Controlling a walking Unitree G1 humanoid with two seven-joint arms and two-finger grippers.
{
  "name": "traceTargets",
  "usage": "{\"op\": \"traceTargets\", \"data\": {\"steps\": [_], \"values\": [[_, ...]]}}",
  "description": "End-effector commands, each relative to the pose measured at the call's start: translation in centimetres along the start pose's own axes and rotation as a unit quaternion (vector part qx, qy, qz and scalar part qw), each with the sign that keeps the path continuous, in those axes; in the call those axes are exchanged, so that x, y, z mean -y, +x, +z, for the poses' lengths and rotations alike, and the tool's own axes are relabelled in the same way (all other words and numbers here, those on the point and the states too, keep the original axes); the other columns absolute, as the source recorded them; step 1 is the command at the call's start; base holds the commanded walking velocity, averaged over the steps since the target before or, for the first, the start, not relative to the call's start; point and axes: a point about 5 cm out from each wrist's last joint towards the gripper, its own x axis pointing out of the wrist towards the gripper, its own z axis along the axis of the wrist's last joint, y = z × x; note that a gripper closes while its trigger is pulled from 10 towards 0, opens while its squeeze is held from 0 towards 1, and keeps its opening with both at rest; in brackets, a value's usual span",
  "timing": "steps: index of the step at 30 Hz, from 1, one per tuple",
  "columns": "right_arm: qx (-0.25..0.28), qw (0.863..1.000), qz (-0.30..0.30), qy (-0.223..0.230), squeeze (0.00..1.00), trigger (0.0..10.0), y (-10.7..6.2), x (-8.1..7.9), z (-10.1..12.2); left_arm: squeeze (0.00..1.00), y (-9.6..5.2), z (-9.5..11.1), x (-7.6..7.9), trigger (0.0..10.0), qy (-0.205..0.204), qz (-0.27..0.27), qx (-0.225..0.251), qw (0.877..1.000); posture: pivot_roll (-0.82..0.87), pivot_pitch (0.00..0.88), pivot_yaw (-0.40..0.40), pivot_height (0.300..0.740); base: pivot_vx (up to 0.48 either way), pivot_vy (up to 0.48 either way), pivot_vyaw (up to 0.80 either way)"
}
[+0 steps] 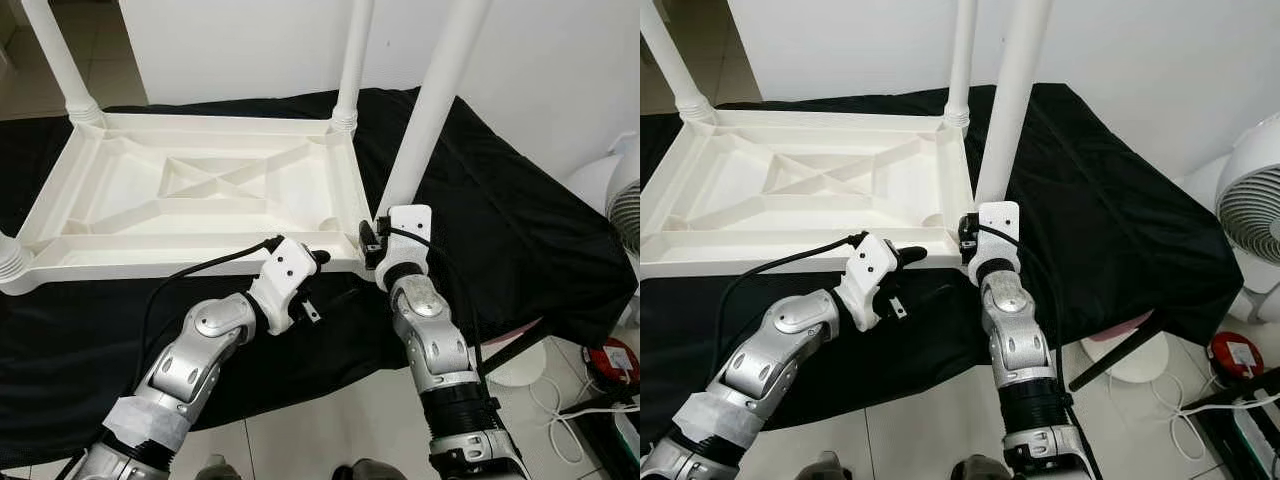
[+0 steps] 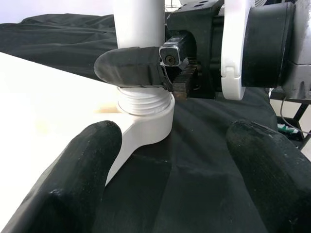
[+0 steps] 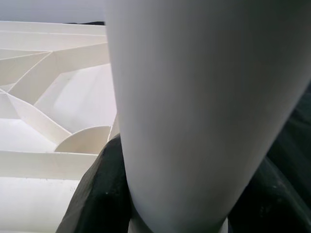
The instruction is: Building children table
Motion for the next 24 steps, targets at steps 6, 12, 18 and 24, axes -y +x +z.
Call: {"op": "traceTargets", "data": {"steps": [6, 12, 18, 24], "values": [[-0.023, 1.000, 0.015, 0.015, 1.00, 10.0, -0.3, -0.9, -0.4, 0.00, -0.3, -0.1, 0.1, 10.0, -0.002, -0.005, -0.004, 1.000, 0.08, 0.000, -0.066, 0.740, 0.000, 0.000, 0.00], [0.004, 0.998, 0.070, -0.002, 1.00, 10.0, -1.3, 1.1, -0.4, 0.00, -0.4, -0.1, -0.1, 10.0, -0.002, 0.000, -0.004, 1.000, 0.08, 0.000, -0.067, 0.740, 0.000, 0.000, 0.00], [-0.008, 0.989, 0.144, -0.015, 0.00, 10.0, -2.4, 3.3, -1.1, 0.00, -0.3, -0.1, -0.2, 10.0, 0.000, -0.001, -0.005, 1.000, 0.07, 0.000, -0.064, 0.740, 0.000, 0.000, 0.00], [-0.002, 0.978, 0.204, -0.038, 0.00, 10.0, -2.9, 4.4, -1.2, 0.00, -0.2, -0.1, -0.3, 10.0, 0.001, -0.004, -0.005, 1.000, 0.06, 0.000, -0.050, 0.740, 0.000, 0.000, 0.00]]}}
